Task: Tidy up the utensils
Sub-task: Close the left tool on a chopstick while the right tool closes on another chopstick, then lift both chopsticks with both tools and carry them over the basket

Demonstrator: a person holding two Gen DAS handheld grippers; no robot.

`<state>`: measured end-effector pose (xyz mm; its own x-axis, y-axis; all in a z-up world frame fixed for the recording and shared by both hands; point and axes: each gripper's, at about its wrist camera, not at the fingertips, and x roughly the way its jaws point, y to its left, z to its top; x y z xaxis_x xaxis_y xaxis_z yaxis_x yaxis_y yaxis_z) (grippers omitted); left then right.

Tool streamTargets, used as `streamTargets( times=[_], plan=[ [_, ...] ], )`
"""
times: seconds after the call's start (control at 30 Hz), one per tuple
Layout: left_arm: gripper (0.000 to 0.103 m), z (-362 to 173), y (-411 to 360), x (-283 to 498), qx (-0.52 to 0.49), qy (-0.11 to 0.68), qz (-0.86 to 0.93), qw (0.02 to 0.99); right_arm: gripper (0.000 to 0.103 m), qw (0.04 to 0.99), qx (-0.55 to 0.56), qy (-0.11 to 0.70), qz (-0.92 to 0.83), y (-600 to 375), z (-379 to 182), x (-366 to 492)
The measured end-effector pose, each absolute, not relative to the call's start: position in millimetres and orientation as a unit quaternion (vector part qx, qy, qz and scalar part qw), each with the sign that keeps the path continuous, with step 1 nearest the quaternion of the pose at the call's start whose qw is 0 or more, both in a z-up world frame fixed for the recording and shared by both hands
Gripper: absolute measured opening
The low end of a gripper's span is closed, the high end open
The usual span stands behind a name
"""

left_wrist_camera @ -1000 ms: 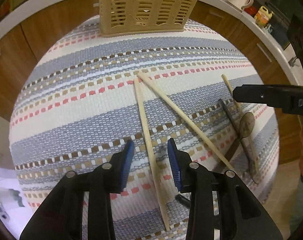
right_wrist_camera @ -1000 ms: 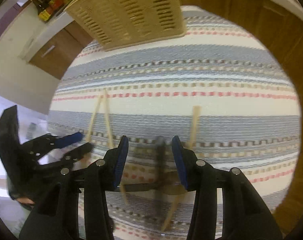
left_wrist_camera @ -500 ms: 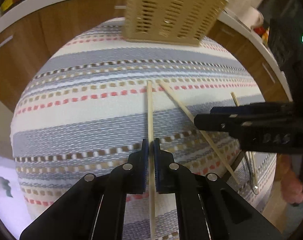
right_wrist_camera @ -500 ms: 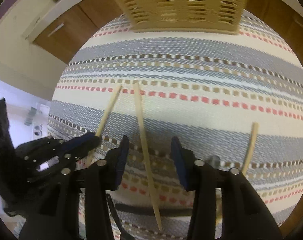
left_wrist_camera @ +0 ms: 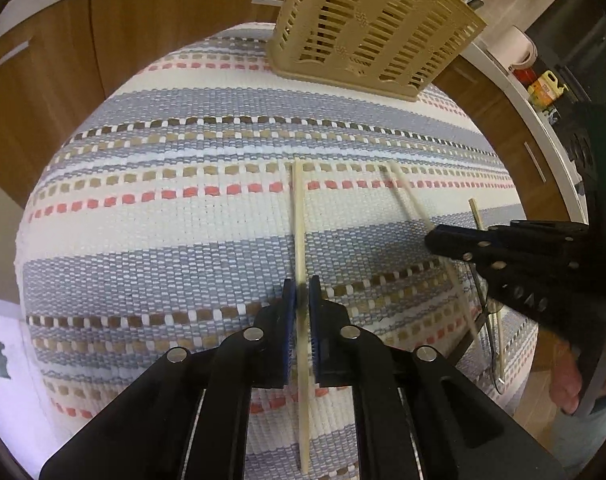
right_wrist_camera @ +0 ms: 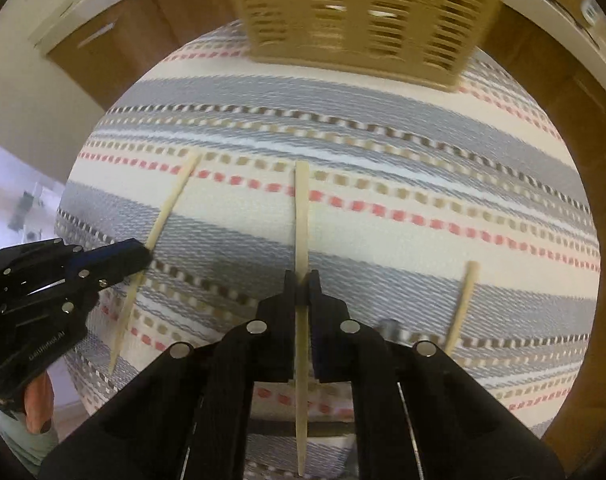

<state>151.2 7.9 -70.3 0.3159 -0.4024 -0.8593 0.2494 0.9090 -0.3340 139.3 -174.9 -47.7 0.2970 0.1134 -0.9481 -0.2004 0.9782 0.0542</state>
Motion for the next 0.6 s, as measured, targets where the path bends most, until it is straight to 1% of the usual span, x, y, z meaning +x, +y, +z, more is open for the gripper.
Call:
streamTargets(
  times=[0.07, 0.2, 0.4, 0.43, 0.47, 0.5, 0.6],
  plan=[
    [0.017, -70.0, 4.6, 155.4, -0.069, 0.552, -0.206, 0.805, 0.005, 0.803, -0.035, 0.587, 0.091, -188.4, -47.4, 139.6],
    [0.018, -68.5, -8.9, 161.1, -0.021, 0.564, -0.209, 0.799, 0.005, 0.79, -0.026, 0.604, 0.102, -210.8, -48.8, 142.1],
    [0.018, -67.0, -34.3, 167.2, 0.066, 0.579, -0.218, 0.783, 0.005, 0.769, -0.043, 0.628, 0.114, -208.9, -48.8, 155.6],
    [0.017, -66.9, -36.8, 168.0, 0.073, 0.58, -0.214, 0.782, 0.005, 0.767, -0.045, 0.63, 0.116, -207.9, -49.7, 158.7],
    [0.008, -66.8, -38.4, 168.3, 0.08, 0.58, -0.208, 0.784, 0.005, 0.767, -0.048, 0.629, 0.117, -208.0, -49.1, 158.7],
    [0.005, -66.9, -39.8, 168.5, 0.088, 0.577, -0.198, 0.787, 0.005, 0.768, -0.05, 0.628, 0.116, -207.5, -49.8, 159.3],
    [0.003, -66.9, -35.4, 169.5, 0.061, 0.567, -0.197, 0.798, 0.005, 0.779, -0.054, 0.613, 0.121, -196.0, -53.8, 157.8]
  ],
)
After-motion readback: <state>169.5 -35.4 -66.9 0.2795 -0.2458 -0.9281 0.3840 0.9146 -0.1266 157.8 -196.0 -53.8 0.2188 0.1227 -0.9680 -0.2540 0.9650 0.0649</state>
